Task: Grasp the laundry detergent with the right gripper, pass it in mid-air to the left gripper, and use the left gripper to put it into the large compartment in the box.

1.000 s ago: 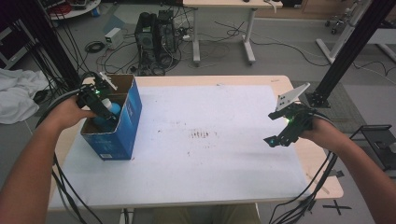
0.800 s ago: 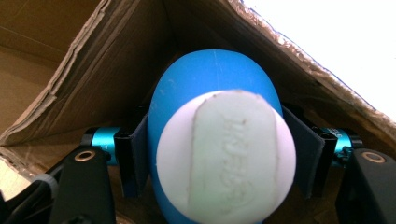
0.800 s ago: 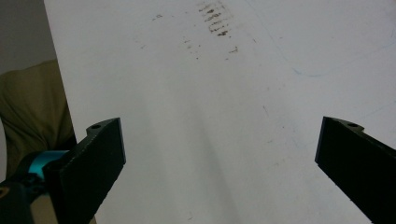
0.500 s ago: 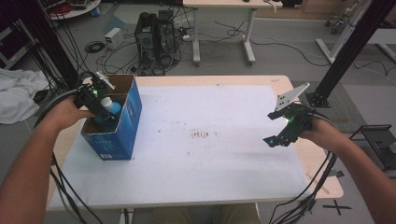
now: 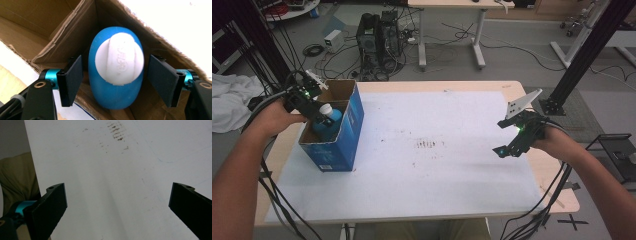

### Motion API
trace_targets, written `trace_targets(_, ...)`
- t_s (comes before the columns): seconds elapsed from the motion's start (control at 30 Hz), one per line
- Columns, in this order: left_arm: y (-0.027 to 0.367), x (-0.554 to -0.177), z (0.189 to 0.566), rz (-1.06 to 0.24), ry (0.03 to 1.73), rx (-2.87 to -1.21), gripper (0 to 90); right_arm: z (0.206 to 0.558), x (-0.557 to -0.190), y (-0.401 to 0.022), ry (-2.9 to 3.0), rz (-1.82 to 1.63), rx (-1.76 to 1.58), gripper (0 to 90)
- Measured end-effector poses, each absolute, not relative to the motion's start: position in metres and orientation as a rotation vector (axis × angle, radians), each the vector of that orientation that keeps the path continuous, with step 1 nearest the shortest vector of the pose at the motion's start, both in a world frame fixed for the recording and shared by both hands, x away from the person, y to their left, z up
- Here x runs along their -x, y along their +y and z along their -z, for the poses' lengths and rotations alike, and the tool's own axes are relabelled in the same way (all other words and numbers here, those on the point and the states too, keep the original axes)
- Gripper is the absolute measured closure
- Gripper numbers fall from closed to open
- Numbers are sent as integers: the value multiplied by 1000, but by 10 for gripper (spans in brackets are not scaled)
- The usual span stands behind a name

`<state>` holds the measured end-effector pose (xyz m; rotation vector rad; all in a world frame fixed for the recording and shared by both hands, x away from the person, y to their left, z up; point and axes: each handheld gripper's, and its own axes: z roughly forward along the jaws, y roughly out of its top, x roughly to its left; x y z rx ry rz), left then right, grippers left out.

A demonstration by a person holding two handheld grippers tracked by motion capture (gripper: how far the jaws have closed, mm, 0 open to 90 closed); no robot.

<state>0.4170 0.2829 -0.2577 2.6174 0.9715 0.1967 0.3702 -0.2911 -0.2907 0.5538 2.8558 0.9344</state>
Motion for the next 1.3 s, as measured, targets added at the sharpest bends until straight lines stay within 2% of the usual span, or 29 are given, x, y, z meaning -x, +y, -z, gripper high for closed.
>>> trace_targets(0.33, 283, -410, 234, -199, 986, -2588, 291, 290, -369, -293, 2846, -941, -544, 7)
trace_targets(0.4, 283, -407, 228, -210, 1016, -2559, 221, 289, -368, -292, 2845, -940, -548, 7)
trace_targets(0.7, 276, -393, 199, -255, 985, -2542, 221, 285, -365, -292, 2837, -943, -544, 7)
trace_targets(1.3, 213, -384, 179, -221, 808, -2612, 221, 281, -359, -294, 2826, -956, -526, 7)
